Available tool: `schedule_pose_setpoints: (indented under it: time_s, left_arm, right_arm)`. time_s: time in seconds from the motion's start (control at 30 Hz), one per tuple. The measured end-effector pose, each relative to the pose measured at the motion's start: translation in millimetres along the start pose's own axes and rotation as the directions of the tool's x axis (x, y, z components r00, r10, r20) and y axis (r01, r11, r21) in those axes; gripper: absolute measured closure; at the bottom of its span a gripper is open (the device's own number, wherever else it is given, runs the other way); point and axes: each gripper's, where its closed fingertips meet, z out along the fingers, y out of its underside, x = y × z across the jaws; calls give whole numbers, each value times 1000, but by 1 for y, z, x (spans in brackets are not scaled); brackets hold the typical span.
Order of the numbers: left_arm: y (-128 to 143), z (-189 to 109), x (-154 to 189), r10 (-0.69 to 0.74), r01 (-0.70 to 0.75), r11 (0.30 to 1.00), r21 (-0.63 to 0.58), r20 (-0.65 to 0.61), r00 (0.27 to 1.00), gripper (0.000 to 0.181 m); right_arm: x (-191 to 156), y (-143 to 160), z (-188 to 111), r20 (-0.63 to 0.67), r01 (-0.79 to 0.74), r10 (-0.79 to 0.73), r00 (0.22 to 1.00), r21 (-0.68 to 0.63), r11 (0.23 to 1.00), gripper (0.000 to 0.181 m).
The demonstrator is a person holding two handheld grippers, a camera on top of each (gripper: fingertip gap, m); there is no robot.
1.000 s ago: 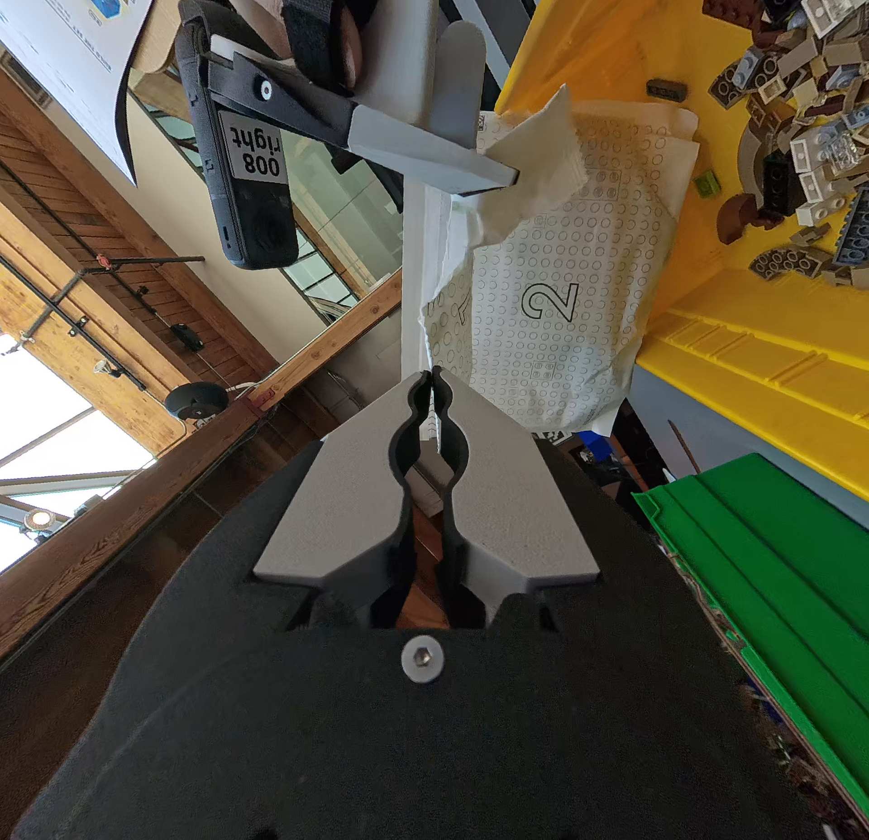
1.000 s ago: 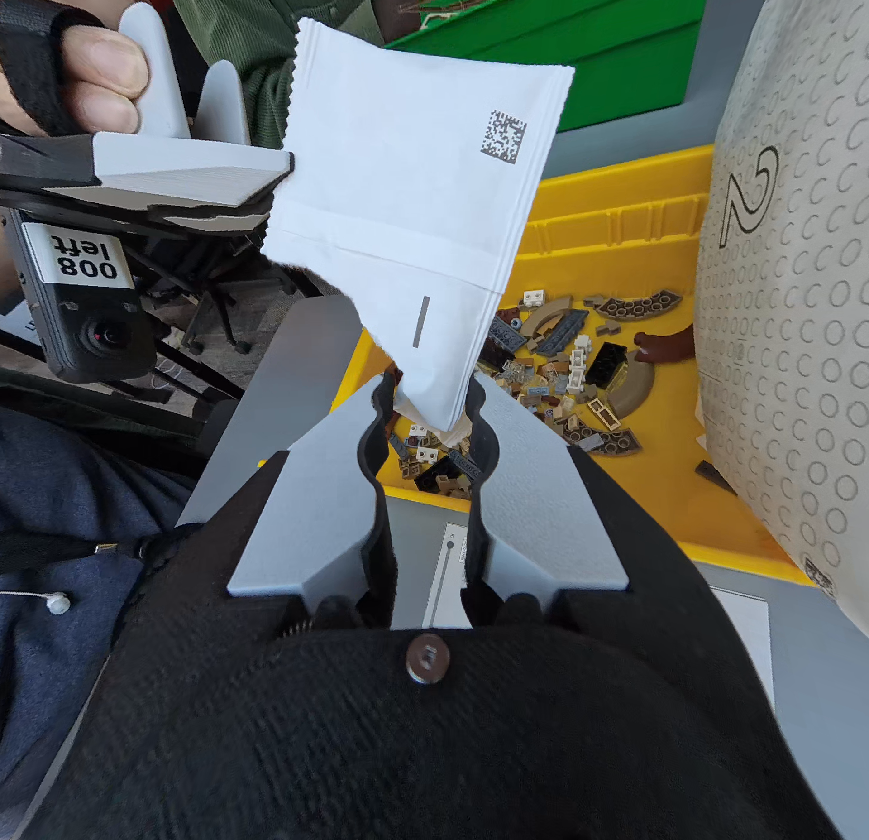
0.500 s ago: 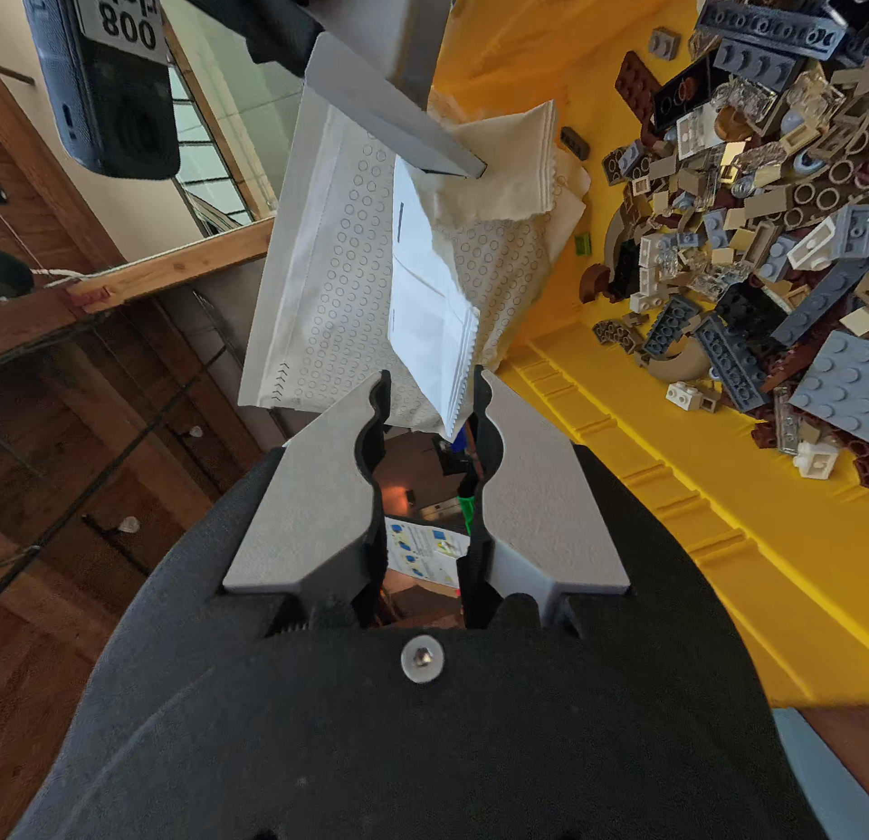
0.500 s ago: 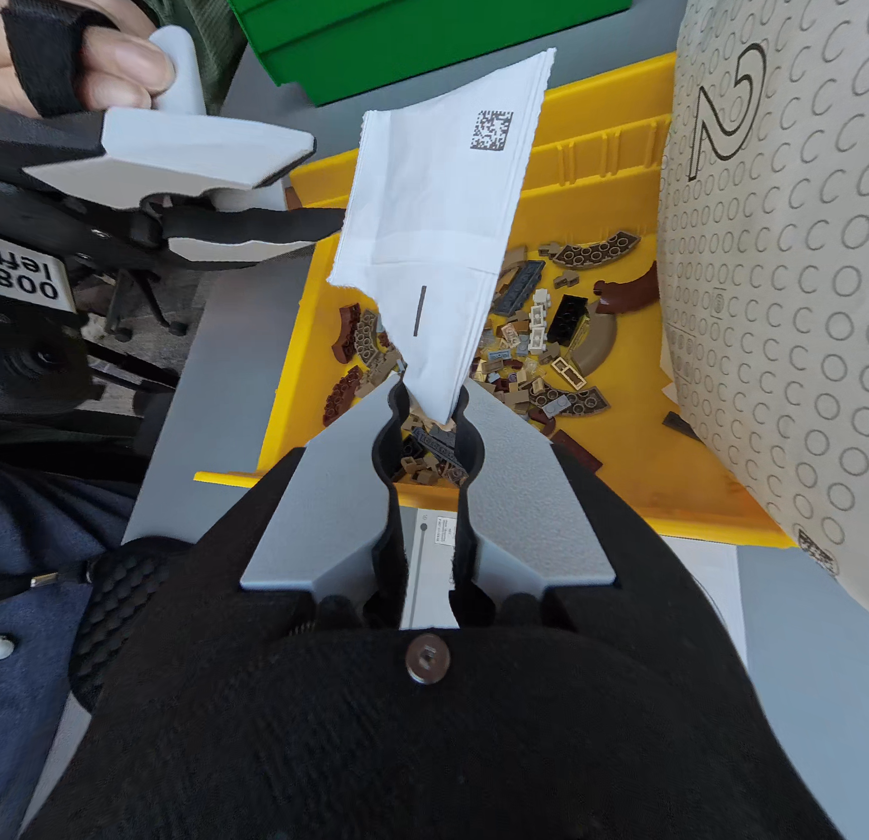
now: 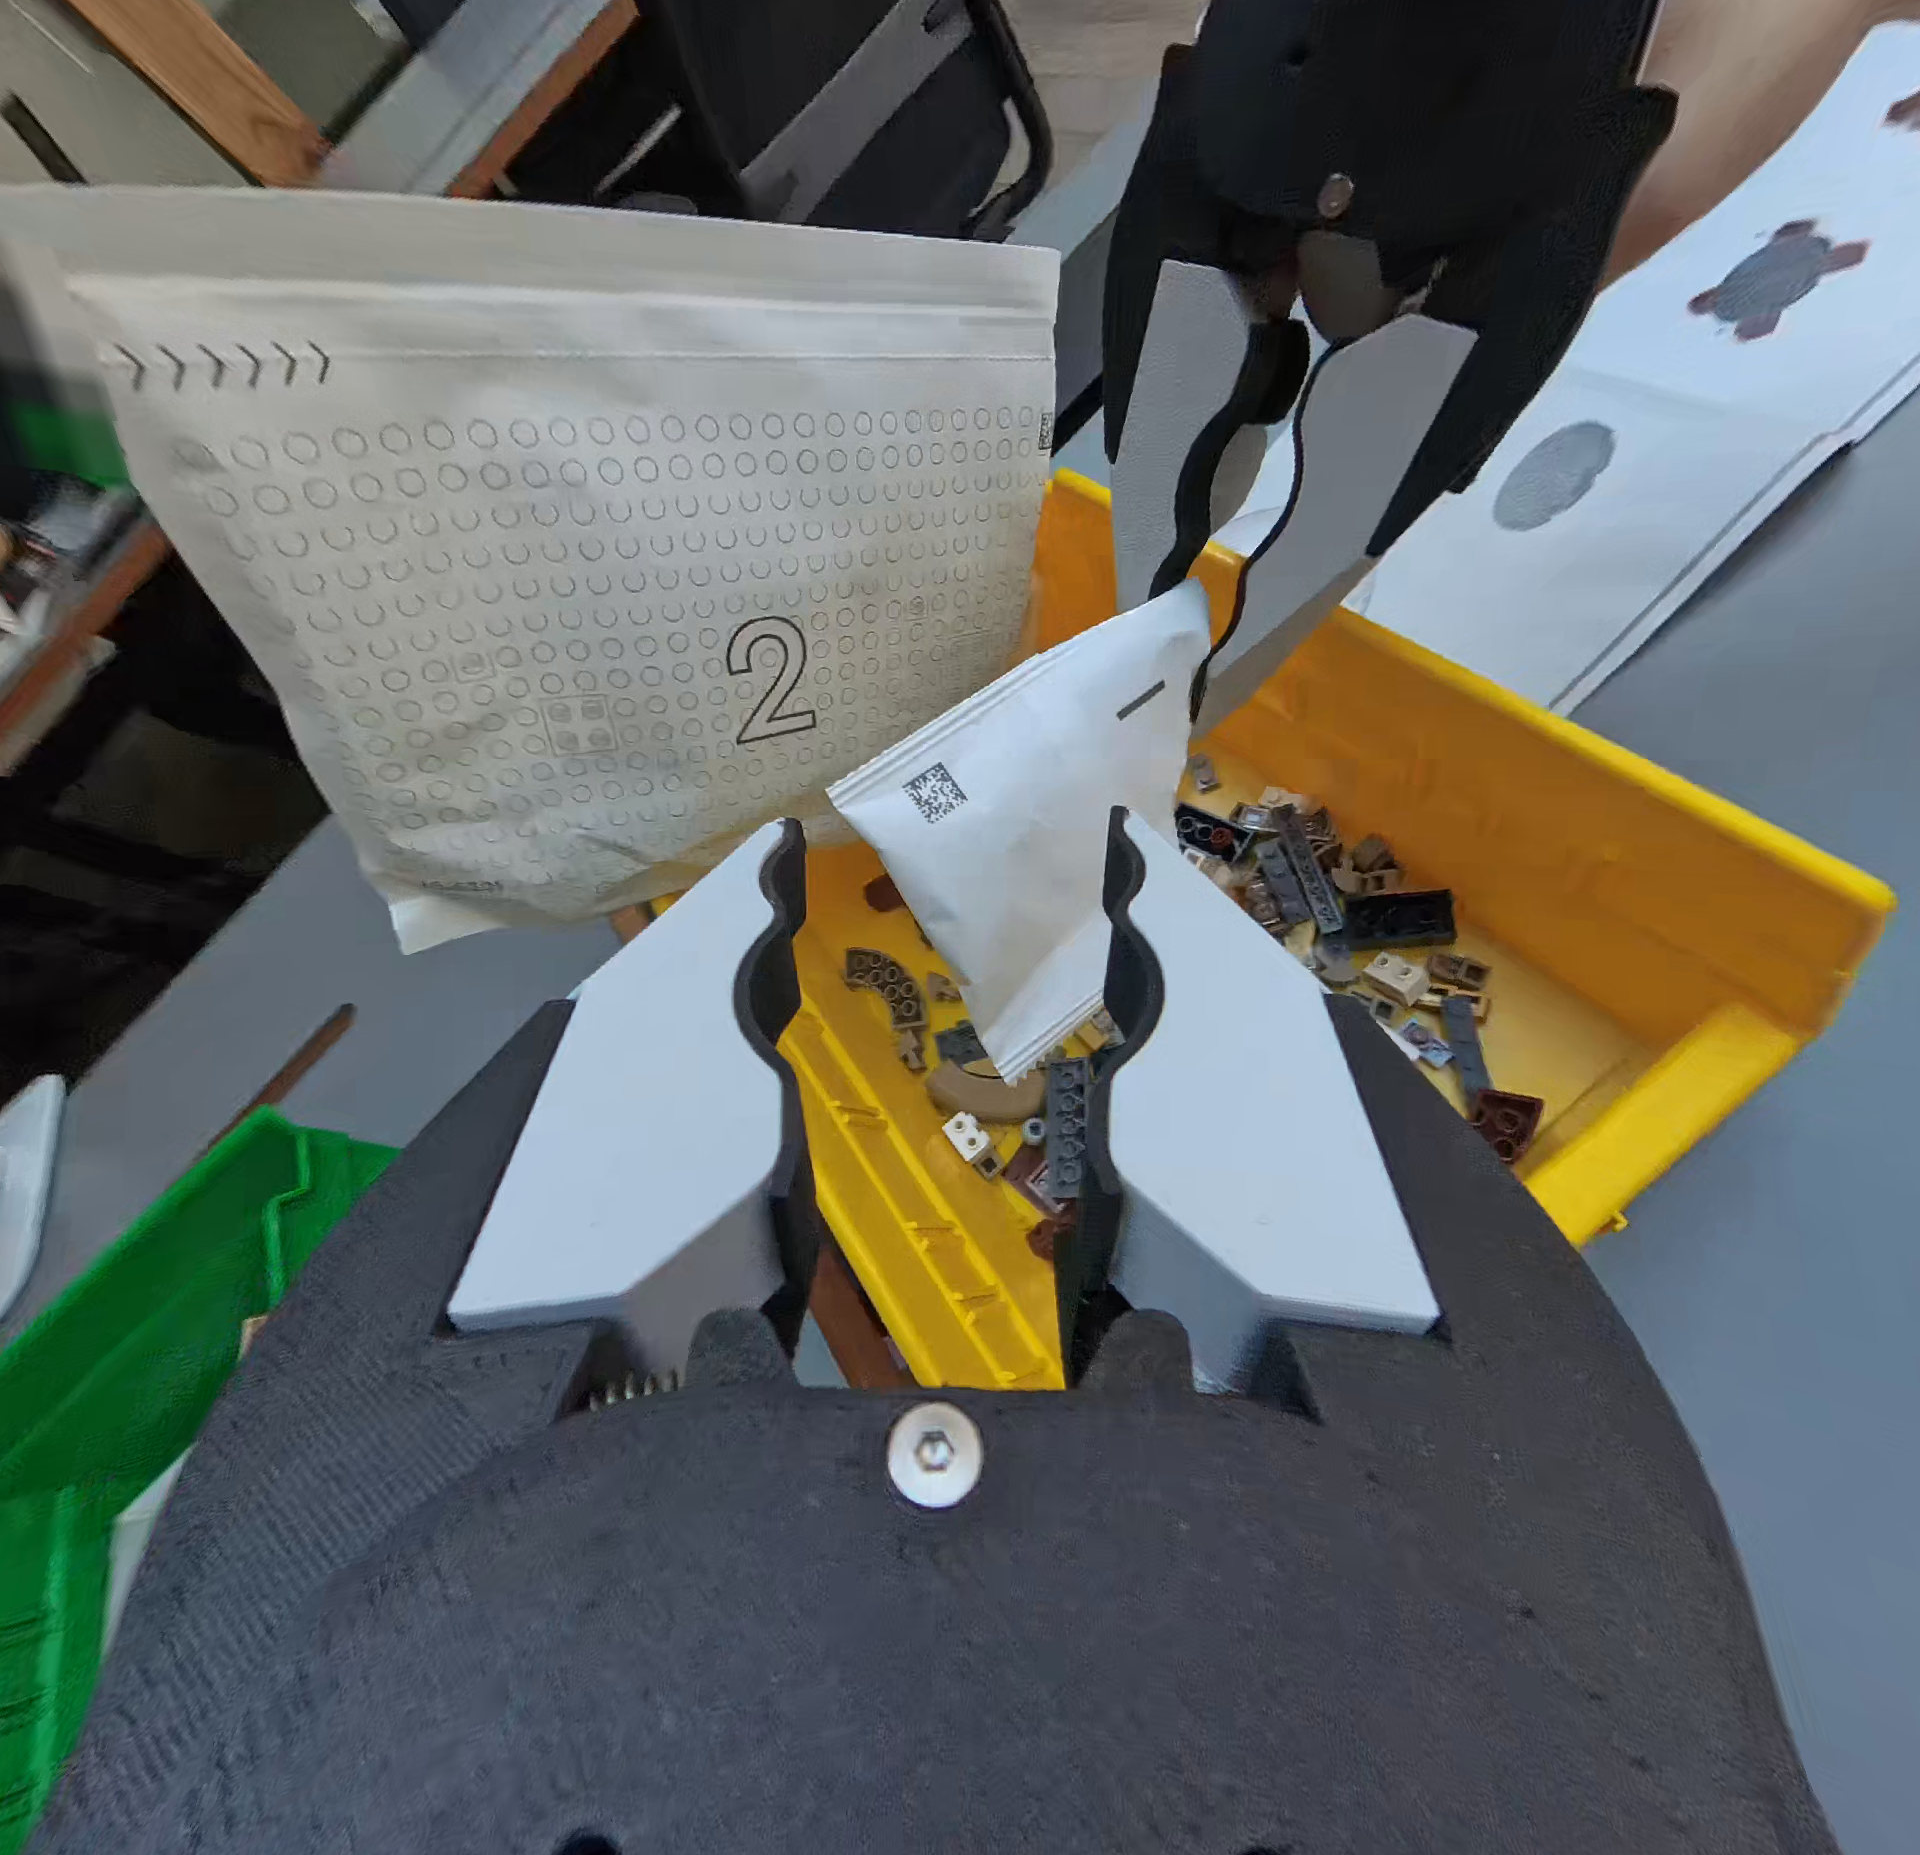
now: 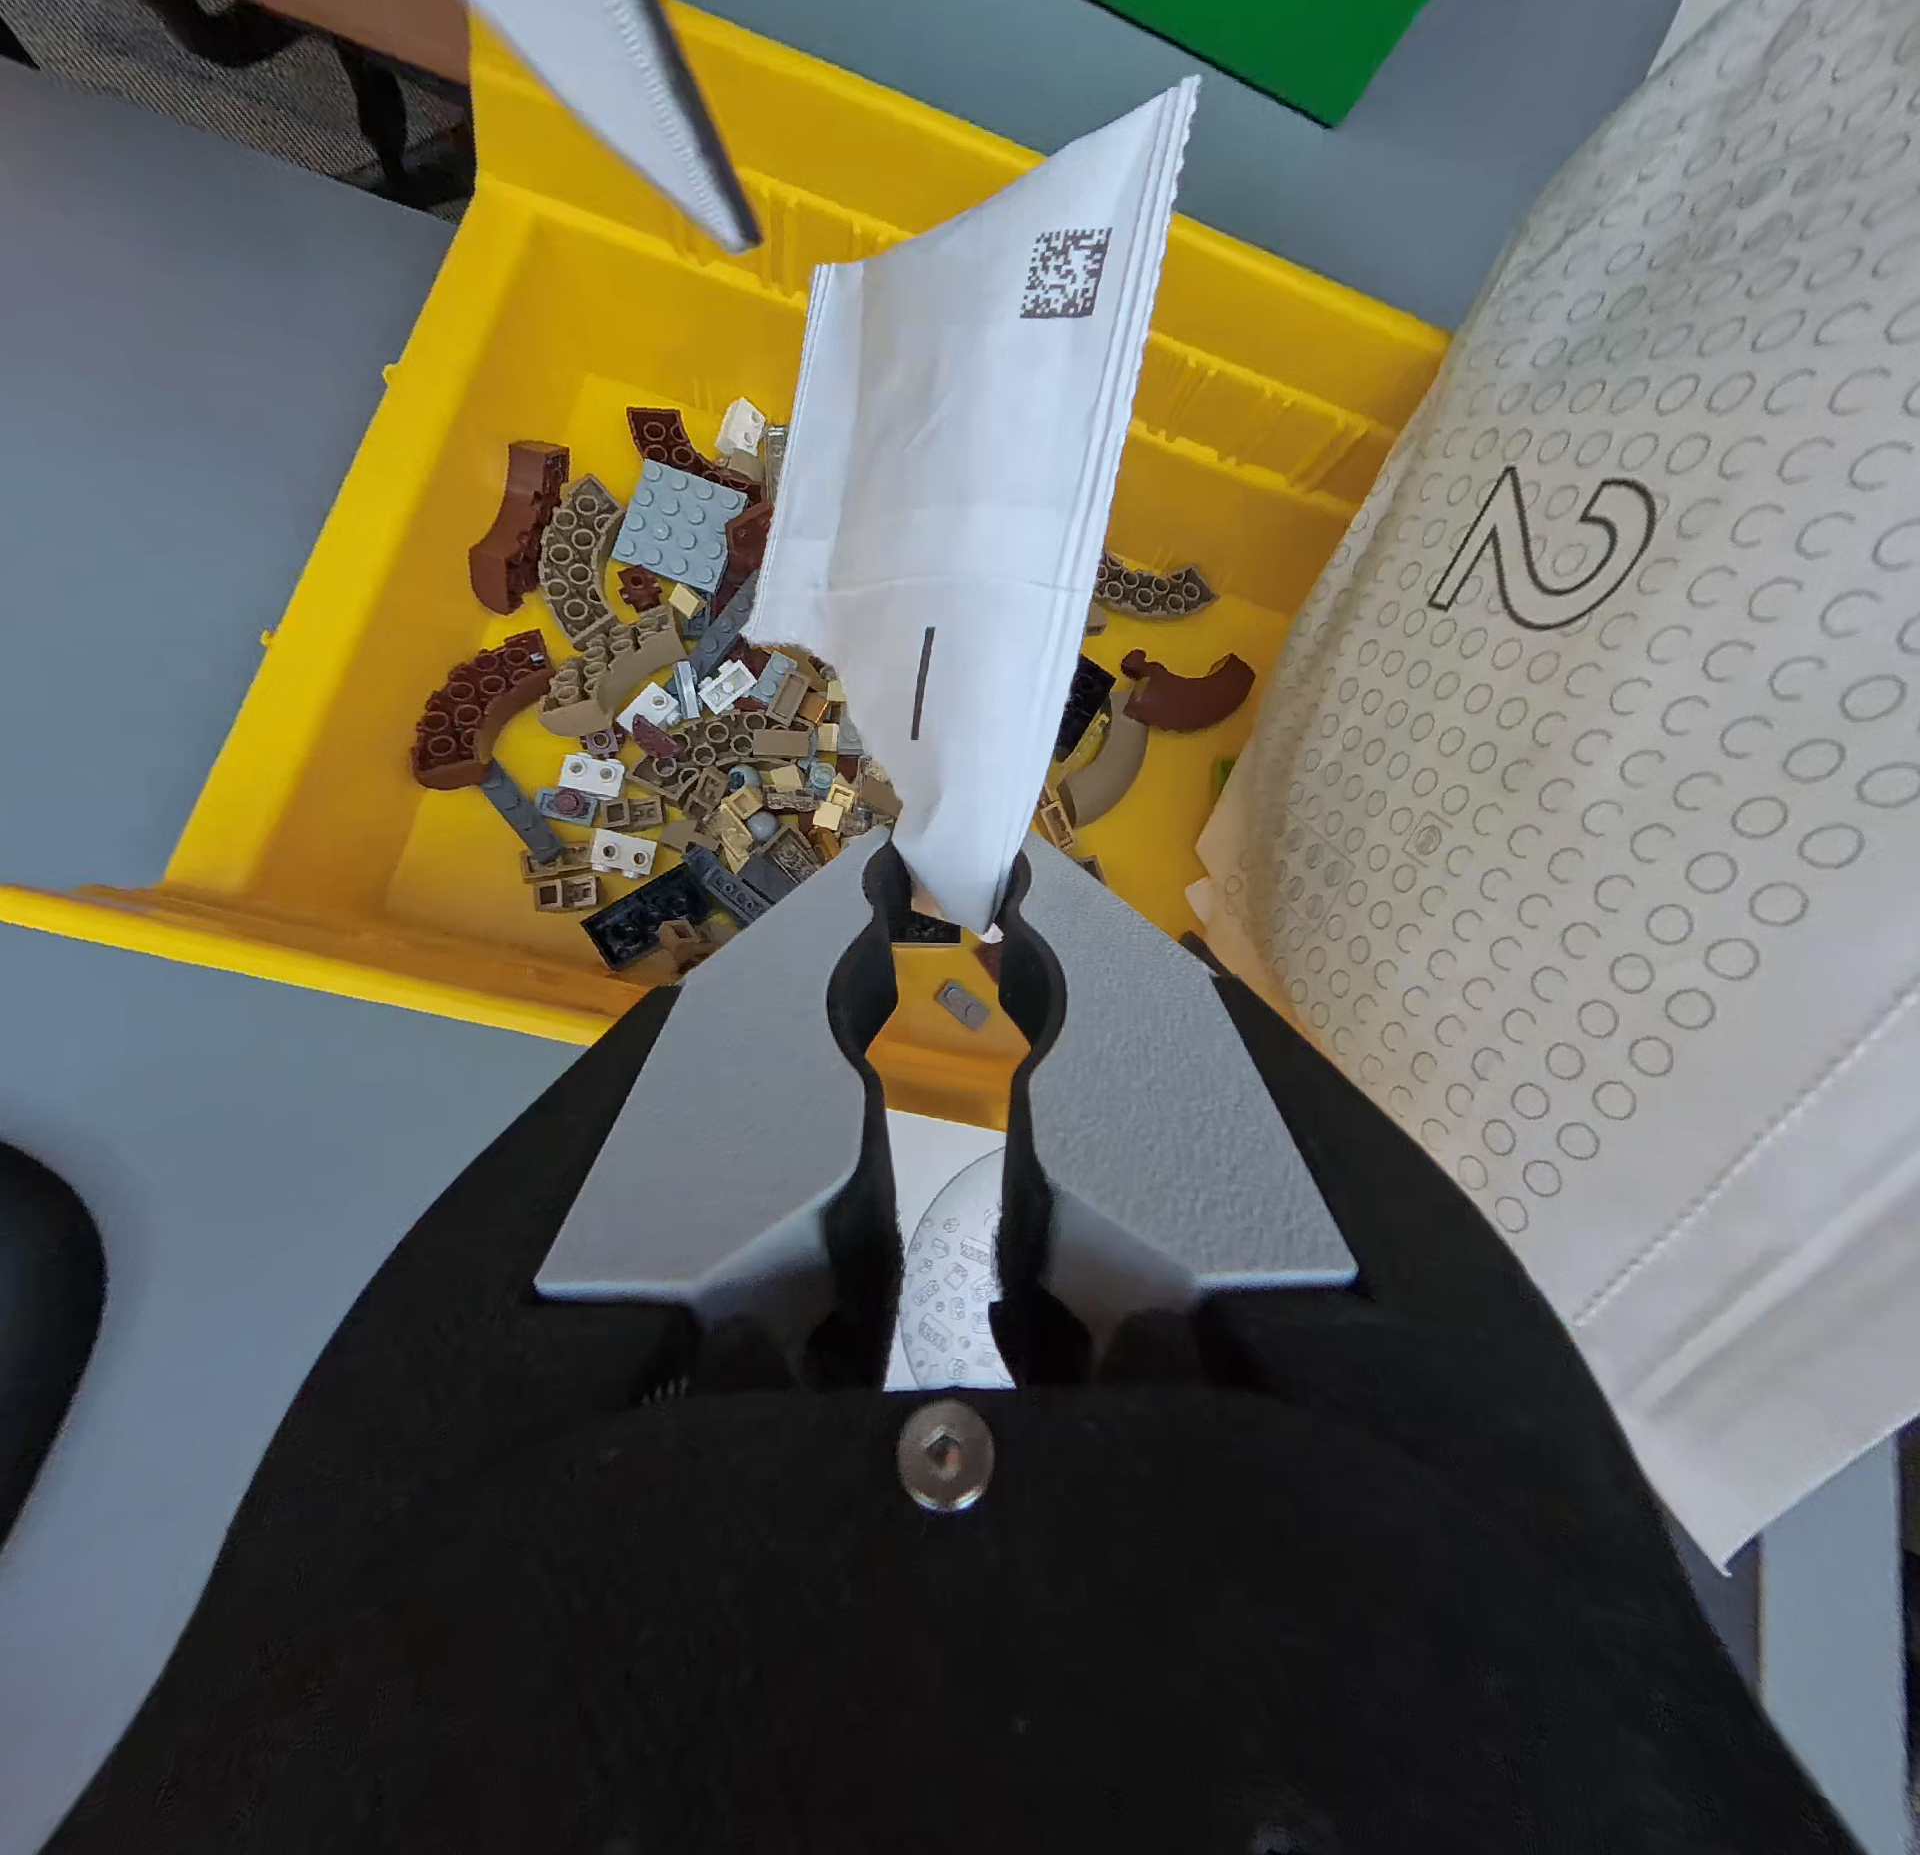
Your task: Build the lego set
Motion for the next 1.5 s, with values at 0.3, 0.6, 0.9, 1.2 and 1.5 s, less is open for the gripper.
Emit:
schedule_pose_setpoints:
  time_s: [0.3, 0.6, 0.9, 1.2, 1.5]
  left_arm:
    - [3, 1, 9, -243, 268, 963, 38, -309, 919, 175]
    - [22, 8, 19, -144, 149, 989, 0, -265, 953, 181]
    - [31, -10, 16, -133, 146, 986, 75, -158, 978, 181]
    - [31, -16, 20, -149, 171, 978, 119, -179, 972, 181]
    - [20, -22, 23, -166, 208, 964, 168, -233, 958, 181]
  right_arm:
    - [-2, -6, -4, -98, 253, -249, 964, 29, 967, 169]
    - [7, 6, 3, -98, 268, -270, 958, -36, 963, 149]
    - [12, -1, -4, -112, 302, -308, 945, -64, 951, 137]
    - [12, -16, -7, -112, 178, -171, 979, 57, 982, 134]
    - [13, -15, 3, -145, 200, -192, 971, 45, 979, 151]
